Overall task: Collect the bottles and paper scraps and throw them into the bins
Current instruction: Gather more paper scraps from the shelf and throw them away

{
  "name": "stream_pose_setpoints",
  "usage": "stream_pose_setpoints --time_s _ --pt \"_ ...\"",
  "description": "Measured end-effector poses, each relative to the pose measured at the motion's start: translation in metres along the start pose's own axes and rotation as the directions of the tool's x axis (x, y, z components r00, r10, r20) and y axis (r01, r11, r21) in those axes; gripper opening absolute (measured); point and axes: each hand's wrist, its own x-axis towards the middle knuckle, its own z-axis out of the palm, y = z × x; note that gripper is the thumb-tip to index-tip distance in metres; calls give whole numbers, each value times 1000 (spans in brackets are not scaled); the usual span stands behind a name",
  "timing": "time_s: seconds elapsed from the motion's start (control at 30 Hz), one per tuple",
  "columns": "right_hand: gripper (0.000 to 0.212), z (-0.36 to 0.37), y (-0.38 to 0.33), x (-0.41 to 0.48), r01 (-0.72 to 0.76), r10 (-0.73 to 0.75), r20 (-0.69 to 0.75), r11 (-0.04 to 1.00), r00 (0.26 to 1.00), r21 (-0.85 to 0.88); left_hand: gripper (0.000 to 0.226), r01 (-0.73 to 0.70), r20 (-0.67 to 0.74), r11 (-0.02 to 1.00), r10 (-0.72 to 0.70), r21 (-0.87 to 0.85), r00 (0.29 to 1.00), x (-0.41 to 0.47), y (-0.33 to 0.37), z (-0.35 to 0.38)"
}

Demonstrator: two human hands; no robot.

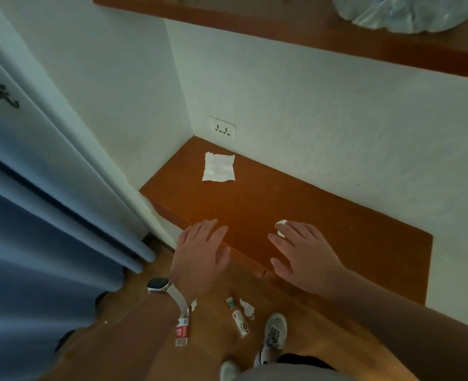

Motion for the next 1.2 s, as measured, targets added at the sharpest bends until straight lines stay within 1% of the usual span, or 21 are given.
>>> stream_pose_setpoints --time_s 0.1,0.17,0.23,0.3,0.37,0.47,0.57,0.7,0.83,0.9,0.97,1.03,1.1,1.2 --pt "48 11 23 11 28 -28 -8 999 1000 18 50 46 9 999 -46 4 999 17 13 -5" --pt "49 18 38 21 44 -44 0 999 999 31 51 49 16 998 -50 41 999 32 20 -6" --pt "50 23 53 31 60 -62 39 997 997 51 51 54 16 994 -55 91 998 49 24 -5" --pt "54 29 66 34 62 -70 95 994 993 86 50 83 -5 993 -83 89 997 62 27 -2" --pt "56 34 72 30 45 -61 116 990 991 136 49 94 -14 992 -93 87 996 69 29 1" --pt "54 38 77 24 16 -32 108 988 994 151 49 92 -11 990 -92 108 996 78 30 4" --pt "54 46 89 25 -4 -18 122 985 992 174 50 89 19 989 -92 122 996 91 26 9" --pt "56 53 96 24 -83 49 153 970 987 227 49 80 62 989 -88 125 994 108 23 18" --pt "54 63 98 26 -164 112 212 955 971 246 49 99 74 991 -106 93 992 129 16 27" --pt "54 67 98 29 -207 148 239 948 960 243 49 112 74 993 -115 43 991 142 16 31" --pt "54 71 96 34 -249 183 265 938 947 241 48 93 52 995 -91 -33 994 156 19 35" --pt "53 75 93 40 -289 217 285 926 934 241 47 44 27 995 -41 -86 999 169 22 39" --pt "52 79 89 49 -321 242 303 914 922 247 47 20 42 993 -15 -115 999 182 19 46" --pt "53 87 84 65 -382 293 330 890 897 248 48 29 88 989 -16 -146 996 203 0 60"
